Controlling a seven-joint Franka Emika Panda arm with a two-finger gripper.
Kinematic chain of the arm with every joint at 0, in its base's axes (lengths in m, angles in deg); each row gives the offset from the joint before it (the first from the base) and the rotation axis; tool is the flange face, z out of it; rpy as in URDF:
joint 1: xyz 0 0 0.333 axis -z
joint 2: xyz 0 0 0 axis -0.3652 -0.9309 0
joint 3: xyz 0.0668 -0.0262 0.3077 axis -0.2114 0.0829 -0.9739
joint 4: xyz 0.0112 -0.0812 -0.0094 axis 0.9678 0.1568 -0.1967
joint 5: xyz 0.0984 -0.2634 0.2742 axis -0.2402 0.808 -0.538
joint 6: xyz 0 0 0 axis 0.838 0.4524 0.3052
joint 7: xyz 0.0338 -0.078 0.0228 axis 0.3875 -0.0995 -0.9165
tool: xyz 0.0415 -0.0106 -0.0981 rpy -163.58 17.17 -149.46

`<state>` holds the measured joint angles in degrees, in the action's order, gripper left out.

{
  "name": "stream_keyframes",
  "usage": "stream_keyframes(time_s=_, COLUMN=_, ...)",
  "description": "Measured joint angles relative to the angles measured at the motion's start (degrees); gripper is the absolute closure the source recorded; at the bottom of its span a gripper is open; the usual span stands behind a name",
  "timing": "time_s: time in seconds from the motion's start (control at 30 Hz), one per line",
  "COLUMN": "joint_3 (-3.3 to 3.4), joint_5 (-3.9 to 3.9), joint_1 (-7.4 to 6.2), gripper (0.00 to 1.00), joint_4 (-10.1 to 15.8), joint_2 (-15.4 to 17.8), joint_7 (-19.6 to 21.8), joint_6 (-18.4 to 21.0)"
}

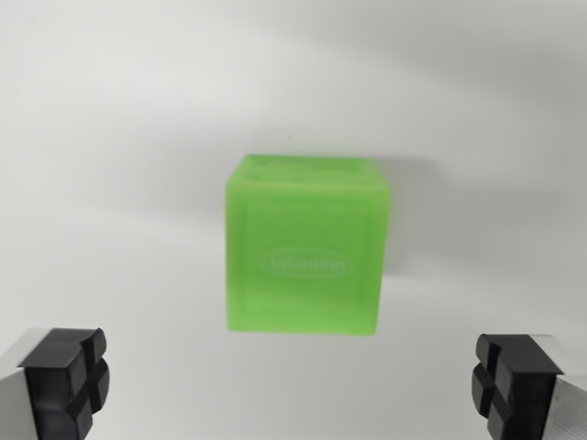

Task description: Stack cube

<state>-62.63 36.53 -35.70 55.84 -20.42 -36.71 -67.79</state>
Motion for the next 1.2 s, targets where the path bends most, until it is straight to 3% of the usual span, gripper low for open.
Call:
stream_keyframes(time_s=0.57, joint_3=0.54, joint_5=0.01, joint_1=-0.31, gripper=0.00, joint_4=-1.47, joint_2=-7.41, joint_7=0.00, joint_6=-5.87)
stream_keyframes(time_s=1.07, joint_3=0.84, joint_5=0.01, joint_1=-0.56, gripper=0.00, joint_4=-2.57, joint_2=-10.59, joint_7=0.00, joint_6=-8.00)
stream_keyframes(time_s=1.1, joint_3=0.84, joint_5=0.01, joint_1=-0.56, gripper=1.00, joint_4=-2.59, joint_2=-10.61, joint_7=0.00, joint_6=-8.01)
stream_keyframes(time_s=1.2, joint_3=0.85, joint_5=0.01, joint_1=-0.58, gripper=1.00, joint_4=-2.62, joint_2=-10.62, joint_7=0.00, joint_6=-8.02)
